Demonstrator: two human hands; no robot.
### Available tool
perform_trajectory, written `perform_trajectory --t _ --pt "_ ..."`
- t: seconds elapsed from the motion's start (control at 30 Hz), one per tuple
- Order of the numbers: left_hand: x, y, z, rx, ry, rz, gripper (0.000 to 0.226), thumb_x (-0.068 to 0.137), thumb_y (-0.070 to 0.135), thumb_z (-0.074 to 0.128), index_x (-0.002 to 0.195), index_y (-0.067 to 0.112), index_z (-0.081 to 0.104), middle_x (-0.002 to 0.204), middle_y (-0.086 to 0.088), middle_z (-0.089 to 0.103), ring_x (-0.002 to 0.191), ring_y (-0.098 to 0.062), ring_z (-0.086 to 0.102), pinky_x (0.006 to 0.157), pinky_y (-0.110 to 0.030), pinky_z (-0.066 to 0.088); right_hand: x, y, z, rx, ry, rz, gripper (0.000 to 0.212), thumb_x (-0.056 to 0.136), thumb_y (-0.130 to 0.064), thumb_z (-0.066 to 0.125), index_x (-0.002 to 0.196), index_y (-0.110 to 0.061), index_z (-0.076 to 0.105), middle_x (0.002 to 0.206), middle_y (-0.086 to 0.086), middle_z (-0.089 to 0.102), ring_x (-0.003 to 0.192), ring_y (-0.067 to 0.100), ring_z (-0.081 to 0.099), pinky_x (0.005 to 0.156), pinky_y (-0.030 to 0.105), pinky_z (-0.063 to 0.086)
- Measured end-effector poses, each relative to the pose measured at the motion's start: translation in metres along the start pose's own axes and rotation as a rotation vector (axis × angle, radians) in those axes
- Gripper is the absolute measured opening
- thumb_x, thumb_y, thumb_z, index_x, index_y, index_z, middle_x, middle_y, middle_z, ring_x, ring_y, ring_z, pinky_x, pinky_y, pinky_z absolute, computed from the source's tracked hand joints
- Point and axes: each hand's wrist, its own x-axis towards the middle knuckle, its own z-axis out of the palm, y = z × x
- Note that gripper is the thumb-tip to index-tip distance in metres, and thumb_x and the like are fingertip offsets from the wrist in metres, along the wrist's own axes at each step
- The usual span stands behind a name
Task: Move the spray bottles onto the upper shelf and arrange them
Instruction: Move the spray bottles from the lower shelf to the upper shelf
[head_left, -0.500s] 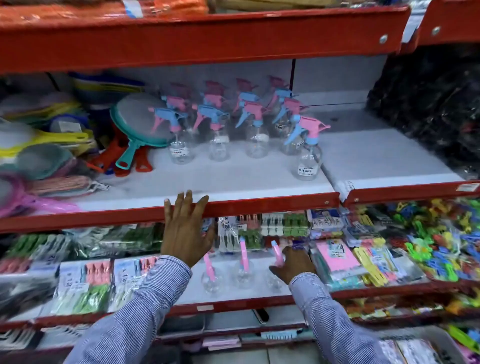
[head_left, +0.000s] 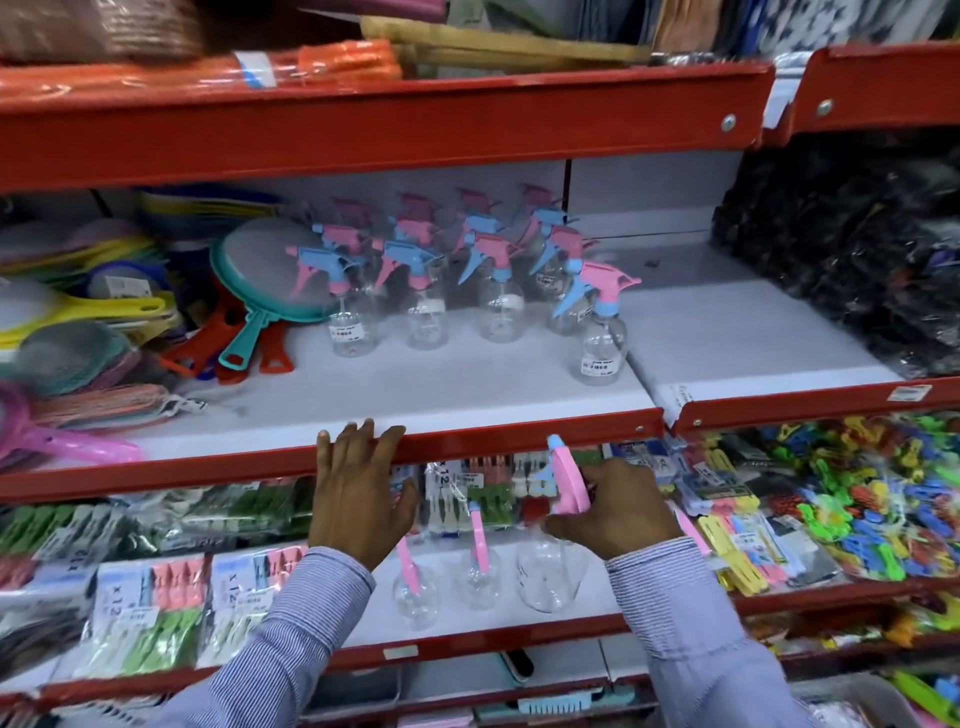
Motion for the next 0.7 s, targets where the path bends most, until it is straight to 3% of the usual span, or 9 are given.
perform_trajectory --t 0.17,0.3,0.37,0.47,0.57,0.7 --pt "0.001 0.000 0.001 -0.025 0.009 0.001 0.057 0.075 0.036 0.059 0.130 0.021 0.049 0.135 -0.017 0.054 0.130 -0.037 0.044 0.117 -0.059 0.020 -0.022 -0.054 -0.075 0.193 0.153 -0.205 0.021 0.063 -0.037 0.086 0.076 -0.026 0.073 0.067 -0.013 0.070 0.062 -0.007 0.063 0.053 0.002 0.045" --pt "-0.001 -0.004 0.000 -0.052 0.023 0.009 0.056 0.076 0.035 0.055 0.130 0.022 0.050 0.135 -0.016 0.055 0.130 -0.037 0.046 0.117 -0.058 0.022 0.012 -0.086 -0.087 0.322 0.325 -0.285 0.027 0.063 -0.039 0.087 0.081 -0.021 0.077 0.074 -0.008 0.074 0.066 0.001 0.067 0.056 0.002 0.045" --pt "-0.001 -0.004 -0.001 -0.045 0.010 0.008 0.057 0.077 0.034 0.060 0.131 0.023 0.049 0.136 -0.015 0.055 0.131 -0.036 0.045 0.117 -0.057 0.023 0.037 -0.098 -0.083 0.332 0.342 -0.287 0.032 0.064 -0.037 0.087 0.087 -0.017 0.078 0.081 0.000 0.076 0.069 0.011 0.067 0.054 0.004 0.042" --pt "-0.001 -0.003 -0.002 -0.038 -0.011 -0.008 0.060 0.074 0.032 0.064 0.131 0.024 0.048 0.136 -0.014 0.055 0.131 -0.034 0.046 0.117 -0.056 0.023 0.071 -0.109 -0.073 0.313 0.334 -0.239 0.036 0.065 -0.032 0.087 0.093 -0.012 0.076 0.087 0.004 0.076 0.069 0.012 0.060 0.049 0.014 0.036" --pt "0.000 -0.002 -0.003 -0.025 -0.018 -0.015 0.059 0.075 0.034 0.060 0.132 0.025 0.047 0.136 -0.013 0.055 0.131 -0.033 0.045 0.118 -0.055 0.023 0.100 -0.110 -0.059 0.305 0.340 -0.188 0.042 0.066 -0.028 0.086 0.101 -0.009 0.074 0.097 0.009 0.076 0.074 0.014 0.057 0.068 0.017 0.038" --pt "0.000 -0.002 -0.003 -0.029 -0.010 -0.021 0.057 0.076 0.034 0.057 0.131 0.025 0.048 0.136 -0.013 0.055 0.130 -0.033 0.046 0.118 -0.054 0.022 0.129 -0.104 -0.041 0.285 0.402 -0.181 0.035 0.064 -0.030 0.085 0.092 -0.011 0.074 0.091 0.010 0.076 0.079 0.023 0.067 0.072 0.021 0.045"
